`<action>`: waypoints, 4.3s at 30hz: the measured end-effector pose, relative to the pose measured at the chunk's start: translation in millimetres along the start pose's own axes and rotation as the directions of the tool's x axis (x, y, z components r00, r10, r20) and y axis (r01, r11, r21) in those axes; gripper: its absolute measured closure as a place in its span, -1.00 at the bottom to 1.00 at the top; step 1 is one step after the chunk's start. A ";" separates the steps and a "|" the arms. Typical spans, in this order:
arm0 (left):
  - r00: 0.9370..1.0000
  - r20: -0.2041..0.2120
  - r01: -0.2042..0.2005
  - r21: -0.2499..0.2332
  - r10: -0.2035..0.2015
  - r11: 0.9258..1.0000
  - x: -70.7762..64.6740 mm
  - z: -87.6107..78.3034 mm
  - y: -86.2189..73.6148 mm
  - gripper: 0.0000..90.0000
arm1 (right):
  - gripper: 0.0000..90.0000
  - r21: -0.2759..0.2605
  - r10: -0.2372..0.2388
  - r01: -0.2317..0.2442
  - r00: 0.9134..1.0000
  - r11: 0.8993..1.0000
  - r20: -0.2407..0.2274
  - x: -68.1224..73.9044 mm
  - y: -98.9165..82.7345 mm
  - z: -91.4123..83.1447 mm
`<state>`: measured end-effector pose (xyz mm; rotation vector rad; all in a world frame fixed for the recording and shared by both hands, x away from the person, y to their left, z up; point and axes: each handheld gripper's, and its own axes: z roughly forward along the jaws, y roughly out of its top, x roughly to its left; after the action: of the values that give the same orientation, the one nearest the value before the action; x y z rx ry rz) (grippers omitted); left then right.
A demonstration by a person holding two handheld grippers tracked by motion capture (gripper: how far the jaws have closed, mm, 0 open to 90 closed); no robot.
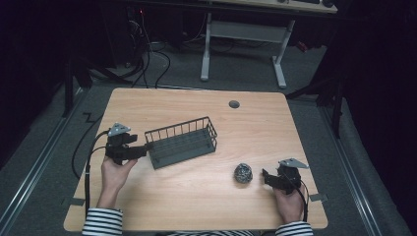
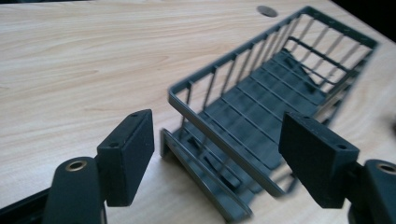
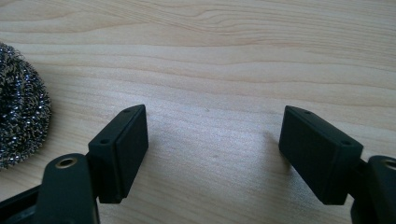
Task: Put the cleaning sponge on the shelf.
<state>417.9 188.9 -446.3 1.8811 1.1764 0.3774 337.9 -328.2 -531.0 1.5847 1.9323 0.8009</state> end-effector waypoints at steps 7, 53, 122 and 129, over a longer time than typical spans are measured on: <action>0.999 -0.029 0.032 0.026 -0.032 0.999 7.5 20.7 5.7 -0.28 | -0.46 0.001 0.001 -0.001 1.000 1.000 -0.001 0.1 0.0 -0.1; 0.997 -0.062 0.051 0.051 -0.048 0.997 -1.0 59.6 17.1 0.57 | -0.46 0.000 -0.001 0.001 1.000 1.000 -0.001 0.0 0.0 0.0; 0.999 0.043 0.012 -0.070 -0.009 0.997 -34.4 71.1 30.2 -0.38 | -0.46 -0.001 -0.003 0.003 1.000 1.000 -0.002 0.2 0.0 0.1; 0.999 0.050 0.010 -0.091 -0.006 0.996 -25.1 48.5 24.9 -0.37 | -0.46 -0.001 -0.004 0.004 1.000 1.000 -0.002 0.2 0.1 0.1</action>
<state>450.4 138.5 -450.4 1.7962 1.1149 0.3719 337.9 -328.0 -531.0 1.5799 1.9351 0.8021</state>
